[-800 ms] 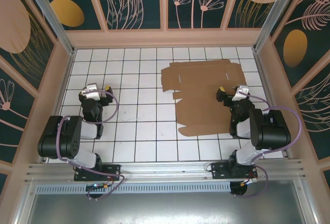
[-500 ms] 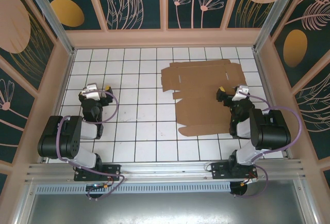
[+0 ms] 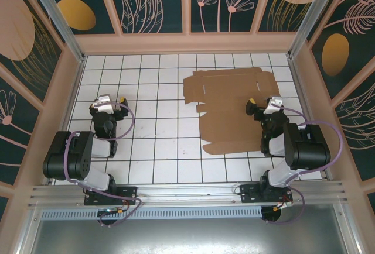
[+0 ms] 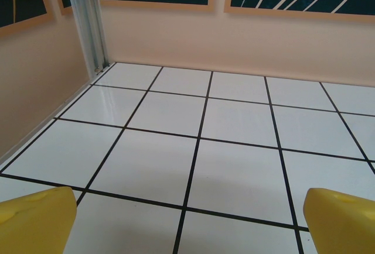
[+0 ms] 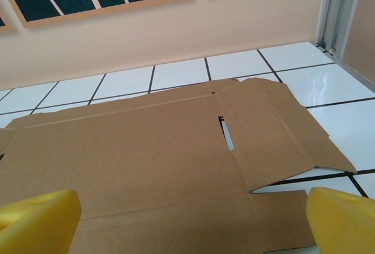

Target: Fold the paper box

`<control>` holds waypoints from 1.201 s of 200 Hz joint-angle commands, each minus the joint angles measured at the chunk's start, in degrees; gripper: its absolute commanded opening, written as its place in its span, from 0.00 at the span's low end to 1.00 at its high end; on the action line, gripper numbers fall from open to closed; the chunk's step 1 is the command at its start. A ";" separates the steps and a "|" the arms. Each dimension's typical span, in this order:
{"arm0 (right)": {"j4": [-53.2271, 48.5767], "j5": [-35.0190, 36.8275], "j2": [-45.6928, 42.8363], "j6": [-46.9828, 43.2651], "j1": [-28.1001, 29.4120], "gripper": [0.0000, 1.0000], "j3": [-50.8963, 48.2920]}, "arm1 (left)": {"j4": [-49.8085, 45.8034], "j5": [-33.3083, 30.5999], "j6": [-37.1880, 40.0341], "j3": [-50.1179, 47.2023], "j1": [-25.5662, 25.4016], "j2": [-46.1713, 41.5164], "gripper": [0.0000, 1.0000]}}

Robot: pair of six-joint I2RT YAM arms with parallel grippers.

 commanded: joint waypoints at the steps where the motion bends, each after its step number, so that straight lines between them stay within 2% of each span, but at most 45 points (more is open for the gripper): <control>1: 0.62 -0.54 -0.56 -1.06 0.24 0.99 0.90 | 2.63 -0.72 -0.56 -0.26 0.25 -0.55 0.99; 77: 1.14 -0.63 -0.55 -0.96 0.23 0.99 0.73 | 2.78 -0.72 -0.67 -0.48 0.21 -0.88 0.99; 84: 0.95 -1.69 -0.87 -1.01 0.19 0.99 0.77 | 0.02 -0.63 -0.53 0.34 0.20 -2.38 0.99; 94: -4.85 -2.89 -4.69 -2.40 0.76 0.99 2.15 | -7.01 1.19 0.26 2.71 0.20 -6.38 0.99; 103: -14.57 0.51 -9.95 -4.17 2.95 0.99 4.97 | -14.94 3.33 1.47 5.68 -0.03 -10.22 0.99; 111: -19.77 4.06 -13.05 -5.45 5.85 0.99 7.61 | -18.05 3.41 2.27 7.44 -1.20 -13.32 0.99; 133: -20.77 10.42 -18.86 -2.96 15.48 0.99 10.50 | -24.48 1.54 2.83 11.06 -7.52 -23.06 0.99; 148: -25.28 17.91 -21.79 -2.03 24.05 0.99 13.90 | -31.94 1.05 1.16 15.05 -13.67 -28.33 0.99; 160: -33.51 24.41 -24.15 -0.90 30.99 0.99 18.29 | -41.04 -2.51 2.40 19.49 -21.19 -31.18 0.99; 172: -44.68 33.17 -26.43 0.61 37.97 0.99 23.94 | -50.19 -9.82 3.04 24.04 -29.18 -32.64 0.99; 179: -53.19 34.70 -27.56 1.69 41.07 0.99 28.03 | -55.84 -13.15 1.55 26.93 -32.94 -33.02 0.99; 189: -64.74 32.44 -28.88 3.39 43.41 0.99 33.66 | -65.10 -14.86 -4.82 31.57 -35.49 -33.08 0.99; 198: -72.85 23.01 -30.05 4.65 42.73 0.99 37.31 | -73.15 -13.61 -13.16 35.40 -35.52 -32.78 0.99; 208: -74.69 14.22 -31.93 8.76 40.24 0.99 37.95 | -83.10 -13.72 -19.77 39.63 -35.54 -32.31 0.99; 217: -73.48 8.16 -34.32 15.31 36.59 0.99 35.90 | -88.90 -16.60 -24.33 41.35 -35.44 -32.16 0.99; 228: -72.38 0.33 -36.49 21.60 29.56 0.93 33.30 | -89.76 -18.55 -31.06 39.17 -35.45 -33.29 0.99; 240: -78.27 0.51 -35.22 25.53 25.93 0.90 34.49 | -86.82 -11.55 -30.70 35.80 -35.41 -34.81 0.99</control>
